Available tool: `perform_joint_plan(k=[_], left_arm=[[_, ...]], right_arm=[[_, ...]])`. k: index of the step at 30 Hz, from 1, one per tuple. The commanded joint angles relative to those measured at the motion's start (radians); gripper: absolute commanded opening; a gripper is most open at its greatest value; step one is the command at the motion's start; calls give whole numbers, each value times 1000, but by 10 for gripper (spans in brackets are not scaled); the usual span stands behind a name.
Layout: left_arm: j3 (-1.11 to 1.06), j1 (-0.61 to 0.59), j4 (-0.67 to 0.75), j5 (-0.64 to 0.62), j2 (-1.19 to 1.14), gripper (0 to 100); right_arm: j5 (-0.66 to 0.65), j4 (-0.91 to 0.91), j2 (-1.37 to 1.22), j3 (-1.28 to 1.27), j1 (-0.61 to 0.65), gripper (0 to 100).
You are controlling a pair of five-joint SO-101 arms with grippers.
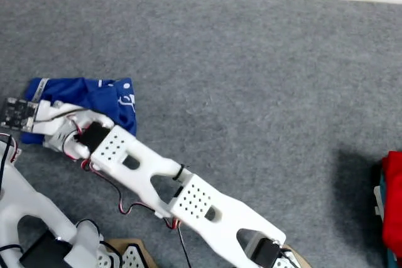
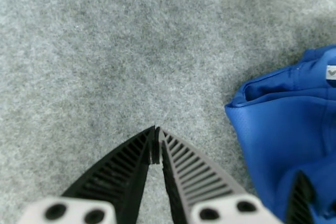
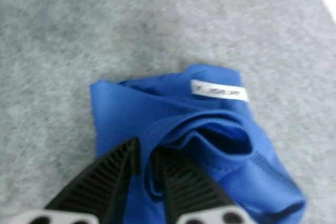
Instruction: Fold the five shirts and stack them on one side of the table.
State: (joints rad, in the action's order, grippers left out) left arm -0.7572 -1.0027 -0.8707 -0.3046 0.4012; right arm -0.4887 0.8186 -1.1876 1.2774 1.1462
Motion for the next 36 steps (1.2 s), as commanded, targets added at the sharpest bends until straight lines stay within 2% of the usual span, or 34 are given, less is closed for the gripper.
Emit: perform_joint_plan(k=[1,3,13,20,23,26,29,36], left_arm=[[2,-10,15,5,27,11],[2,-10,15,5,27,11],[4,5,15,5,27,113],[21,113,77,5,25,112],[85,168,63,5,-8,112],[205,214,-5,-3,-102,112],[337,262,-72,-66,-225,115],[584,357,-112,-72,-435,115]], right_arm=[[-12,71,44,54,18,148],[-12,180,91,79,18,201],[-17,619,455,226,-42,203],[-11,860,768,249,-140,201],[55,951,894,236,-148,173],[163,946,1026,105,-236,149],[170,946,1155,-120,-282,149],[193,941,1457,-601,-315,149]])
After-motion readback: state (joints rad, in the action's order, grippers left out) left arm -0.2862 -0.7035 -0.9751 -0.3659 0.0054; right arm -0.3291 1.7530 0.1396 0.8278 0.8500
